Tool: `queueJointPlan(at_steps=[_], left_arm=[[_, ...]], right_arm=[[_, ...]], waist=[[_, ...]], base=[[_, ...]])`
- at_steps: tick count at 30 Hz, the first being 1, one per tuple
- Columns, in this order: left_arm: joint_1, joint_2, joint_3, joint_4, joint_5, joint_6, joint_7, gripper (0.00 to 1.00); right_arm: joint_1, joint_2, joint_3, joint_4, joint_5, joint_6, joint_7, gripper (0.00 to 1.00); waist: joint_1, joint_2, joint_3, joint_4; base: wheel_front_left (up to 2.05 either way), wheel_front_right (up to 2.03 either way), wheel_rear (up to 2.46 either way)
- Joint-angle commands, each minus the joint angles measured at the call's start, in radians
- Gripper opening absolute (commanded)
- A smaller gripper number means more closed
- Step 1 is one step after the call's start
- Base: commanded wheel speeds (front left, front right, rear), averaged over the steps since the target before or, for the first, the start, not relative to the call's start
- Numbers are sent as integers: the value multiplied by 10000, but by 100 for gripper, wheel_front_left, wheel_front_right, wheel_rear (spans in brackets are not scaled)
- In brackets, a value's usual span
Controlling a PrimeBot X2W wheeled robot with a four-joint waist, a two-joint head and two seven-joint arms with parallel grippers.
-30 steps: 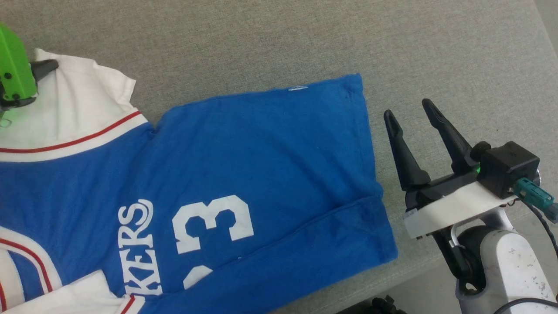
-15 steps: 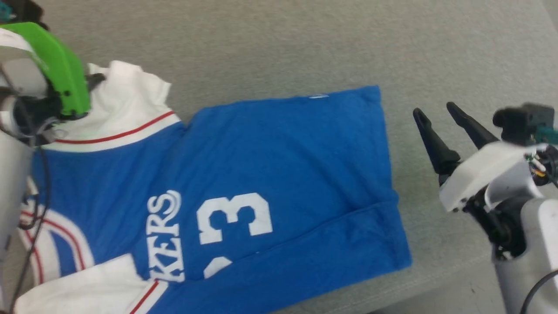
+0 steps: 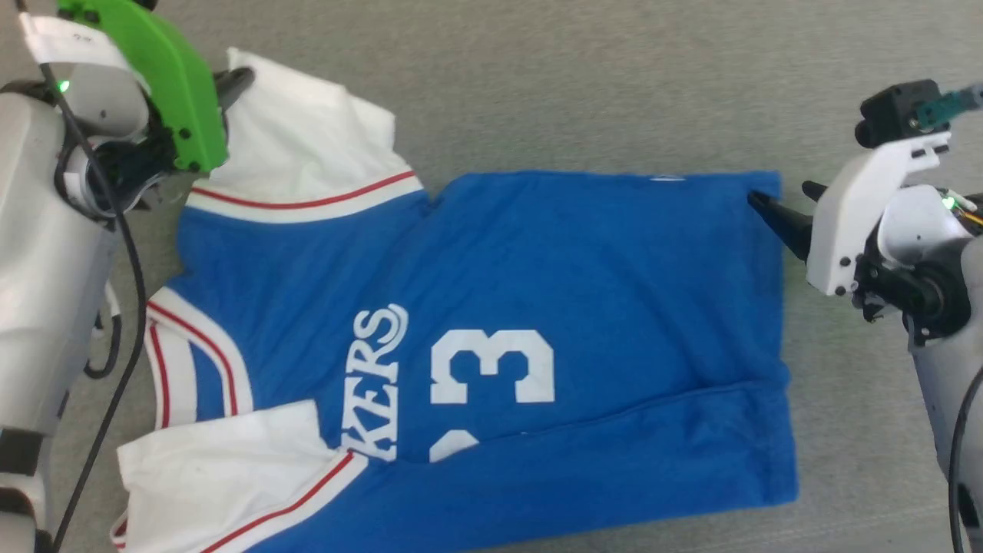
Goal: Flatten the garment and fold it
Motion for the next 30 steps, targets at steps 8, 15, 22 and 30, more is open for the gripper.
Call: queueJointPlan(at_steps=[8, 15, 22, 30], left_arm=[[-324, -127, -336, -251, -161, -71, -361, 0], [-160, -5, -589, -146, -270, -79, -671, 0], [402, 242, -423, -141, -596, -81, -1516, 0], [2152, 862, 454, -438, -1473, -31, -2701, 0]], right_arm=[[-561, 67, 644, 1658, 214, -11, 1342, 44], [-449, -116, 1224, 1770, 529, -11, 1170, 0], [-738, -466, 1125, 1382, 248, -11, -1144, 0], [156, -514, 685, 1242, 320, -11, -2230, 0]], waist=[[0, 120, 498, 526], [0, 120, 199, 552], [0, 120, -794, 626], [0, 120, -2171, 780]], base=[[0, 0, 0], [0, 0, 0], [0, 0, 0], [0, 0, 0]])
